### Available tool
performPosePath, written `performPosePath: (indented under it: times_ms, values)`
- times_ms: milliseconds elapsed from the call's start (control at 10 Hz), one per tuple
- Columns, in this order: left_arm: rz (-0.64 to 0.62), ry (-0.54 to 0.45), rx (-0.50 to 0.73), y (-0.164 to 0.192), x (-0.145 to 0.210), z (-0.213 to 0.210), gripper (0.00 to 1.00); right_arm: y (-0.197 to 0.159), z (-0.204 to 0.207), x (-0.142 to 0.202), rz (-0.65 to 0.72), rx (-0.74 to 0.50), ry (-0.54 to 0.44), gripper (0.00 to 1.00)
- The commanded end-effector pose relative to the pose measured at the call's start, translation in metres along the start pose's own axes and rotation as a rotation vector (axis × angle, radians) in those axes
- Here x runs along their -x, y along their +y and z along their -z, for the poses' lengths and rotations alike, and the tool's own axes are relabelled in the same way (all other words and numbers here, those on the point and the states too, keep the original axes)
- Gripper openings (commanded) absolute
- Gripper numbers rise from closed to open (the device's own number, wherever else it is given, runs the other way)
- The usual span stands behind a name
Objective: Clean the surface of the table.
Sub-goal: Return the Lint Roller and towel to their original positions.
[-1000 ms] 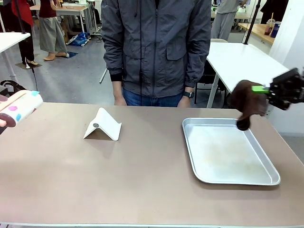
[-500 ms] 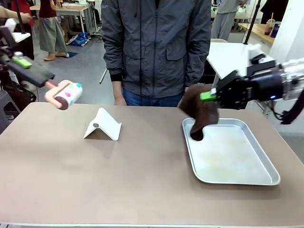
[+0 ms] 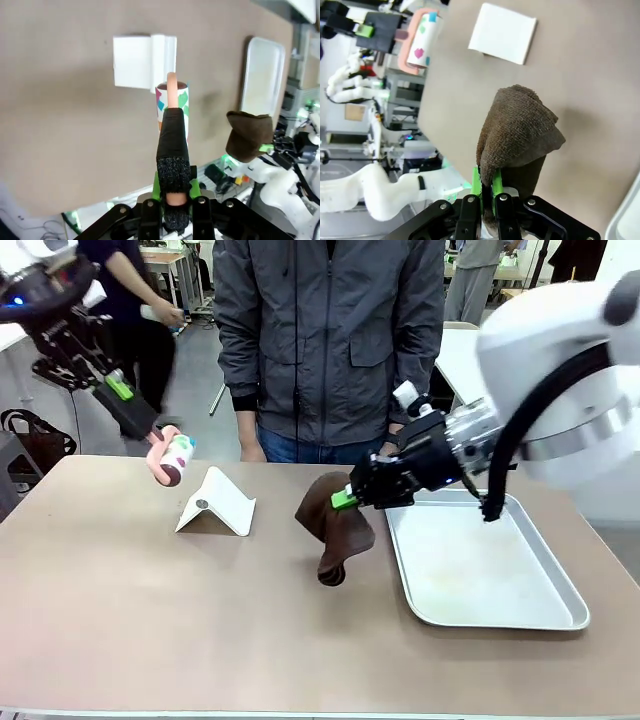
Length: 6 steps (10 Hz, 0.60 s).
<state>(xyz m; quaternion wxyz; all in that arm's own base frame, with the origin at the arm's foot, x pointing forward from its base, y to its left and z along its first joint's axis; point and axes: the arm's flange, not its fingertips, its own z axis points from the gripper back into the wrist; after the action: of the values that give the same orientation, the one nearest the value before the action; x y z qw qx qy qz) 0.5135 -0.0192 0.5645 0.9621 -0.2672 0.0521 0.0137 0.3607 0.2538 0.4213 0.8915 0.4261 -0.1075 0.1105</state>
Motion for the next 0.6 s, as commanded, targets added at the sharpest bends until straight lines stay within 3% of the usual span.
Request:
performPosePath:
  times_ms: [0,200,300,400,500]
  values:
    - [0.012,-0.038,0.017,-0.015,-0.008,0.014,0.22,-0.005,0.016,-0.017,0.017,0.057,-0.018,0.09]
    - [0.028,-0.172,0.085,-0.021,-0.01,0.015,0.22,-0.018,0.013,-0.019,0.042,0.049,0.034,0.09]
    - [0.09,-0.209,0.152,-0.019,-0.005,0.01,0.22,-0.016,0.017,-0.009,0.018,0.052,-0.003,0.09]
    - [0.022,-0.088,0.036,-0.021,-0.019,0.016,0.22,-0.016,0.017,-0.009,0.018,0.052,-0.003,0.09]
    - [0.022,-0.088,0.036,-0.021,-0.019,0.016,0.22,-0.016,0.017,-0.009,0.018,0.052,-0.003,0.09]
